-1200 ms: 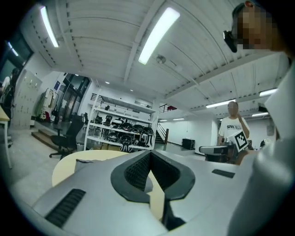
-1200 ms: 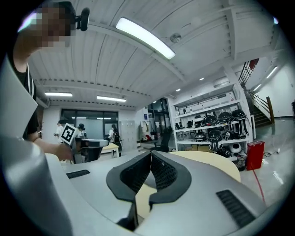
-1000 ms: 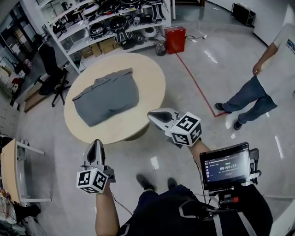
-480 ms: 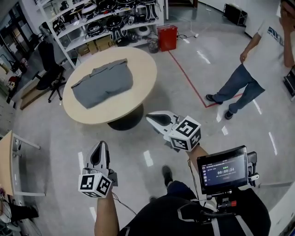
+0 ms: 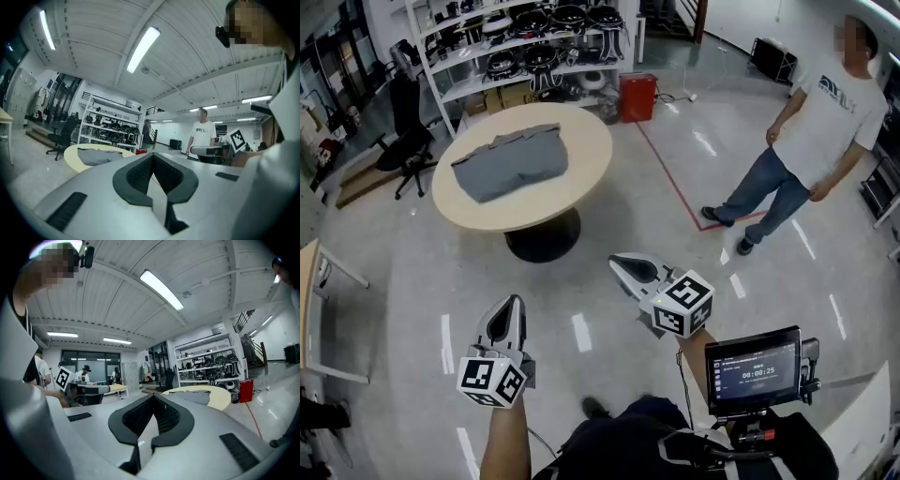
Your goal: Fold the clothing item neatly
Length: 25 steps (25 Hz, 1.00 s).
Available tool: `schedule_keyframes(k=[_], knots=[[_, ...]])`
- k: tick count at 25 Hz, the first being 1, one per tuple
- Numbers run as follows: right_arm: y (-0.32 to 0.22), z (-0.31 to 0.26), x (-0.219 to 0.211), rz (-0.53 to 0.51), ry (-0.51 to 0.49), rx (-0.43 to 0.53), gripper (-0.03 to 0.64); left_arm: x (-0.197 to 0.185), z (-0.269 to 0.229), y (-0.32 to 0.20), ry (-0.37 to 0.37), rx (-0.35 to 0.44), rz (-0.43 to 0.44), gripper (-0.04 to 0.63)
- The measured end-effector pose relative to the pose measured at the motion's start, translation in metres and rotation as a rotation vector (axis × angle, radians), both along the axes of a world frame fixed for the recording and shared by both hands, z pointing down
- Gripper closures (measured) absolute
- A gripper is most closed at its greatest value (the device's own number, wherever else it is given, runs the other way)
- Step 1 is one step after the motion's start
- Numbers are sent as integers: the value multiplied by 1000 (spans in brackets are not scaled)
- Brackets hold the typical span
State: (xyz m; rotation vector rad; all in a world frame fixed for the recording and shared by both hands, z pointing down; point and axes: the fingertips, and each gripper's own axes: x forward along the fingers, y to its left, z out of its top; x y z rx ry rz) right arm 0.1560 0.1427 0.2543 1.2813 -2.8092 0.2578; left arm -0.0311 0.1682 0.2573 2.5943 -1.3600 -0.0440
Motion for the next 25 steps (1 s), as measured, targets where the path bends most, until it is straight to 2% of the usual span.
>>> schedule_keyframes(k=[7, 12, 18, 25], knots=[[62, -21, 40, -58, -4, 40, 609, 47, -26, 72, 7, 29, -40, 595], [105, -16, 61, -69, -5, 17, 611, 76, -29, 118, 8, -4, -33, 595], [151, -31, 51, -24, -14, 41, 611, 69, -45, 164, 9, 13, 10, 595], [159, -29, 29, -14, 12, 57, 611, 48, -37, 170, 7, 26, 19, 595]])
